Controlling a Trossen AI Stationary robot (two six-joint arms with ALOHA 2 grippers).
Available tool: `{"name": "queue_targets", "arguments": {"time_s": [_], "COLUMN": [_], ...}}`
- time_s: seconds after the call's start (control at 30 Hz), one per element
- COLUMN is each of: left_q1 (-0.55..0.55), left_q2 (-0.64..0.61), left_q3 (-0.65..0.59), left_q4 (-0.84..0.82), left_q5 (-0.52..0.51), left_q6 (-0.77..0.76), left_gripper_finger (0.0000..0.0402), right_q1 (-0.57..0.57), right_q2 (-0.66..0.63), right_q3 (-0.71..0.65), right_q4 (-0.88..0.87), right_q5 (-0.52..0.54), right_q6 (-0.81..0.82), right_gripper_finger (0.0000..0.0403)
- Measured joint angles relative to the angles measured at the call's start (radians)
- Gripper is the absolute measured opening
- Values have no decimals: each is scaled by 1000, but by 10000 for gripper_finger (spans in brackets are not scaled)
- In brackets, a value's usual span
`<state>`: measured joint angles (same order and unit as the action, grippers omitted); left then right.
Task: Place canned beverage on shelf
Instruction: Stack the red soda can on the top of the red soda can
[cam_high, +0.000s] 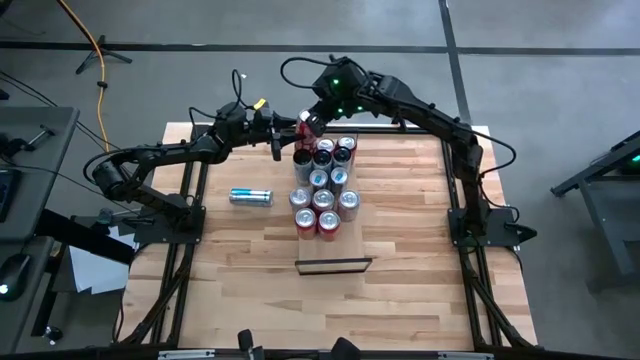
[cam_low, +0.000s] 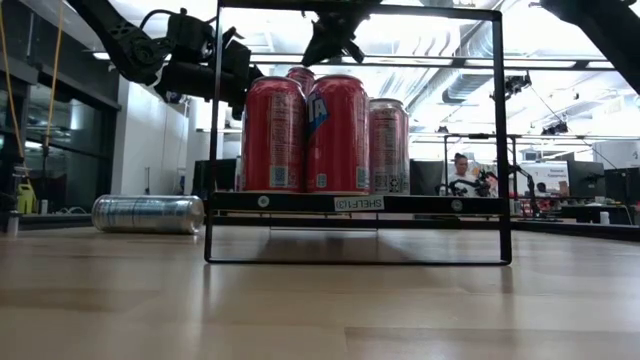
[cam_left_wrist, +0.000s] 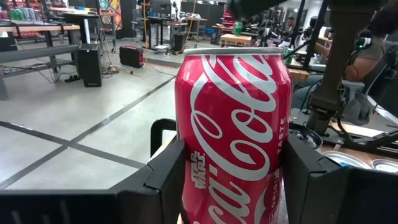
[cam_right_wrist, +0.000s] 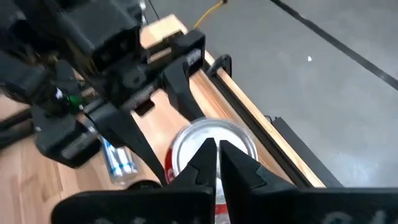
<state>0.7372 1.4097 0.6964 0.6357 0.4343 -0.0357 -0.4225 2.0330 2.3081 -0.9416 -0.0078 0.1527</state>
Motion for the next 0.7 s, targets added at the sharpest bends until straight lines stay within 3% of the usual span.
{"name": "queue_targets", "arguments": {"time_s": [0.53,0.7], "left_q1": [0,0], "left_q2": [0,0], "left_q3": [0,0], "left_q4": [-3,-3], "left_q5": [2,2], "left_q6": [3,4], "left_gripper_finger": [155,179], "right_q1": [12,12], "right_q2": [40,40], "right_q3": [2,2], "right_q4": [1,1], "right_q5": [-1,-7], "right_q6": [-19,-19], "right_gripper_finger": [0,0]}}
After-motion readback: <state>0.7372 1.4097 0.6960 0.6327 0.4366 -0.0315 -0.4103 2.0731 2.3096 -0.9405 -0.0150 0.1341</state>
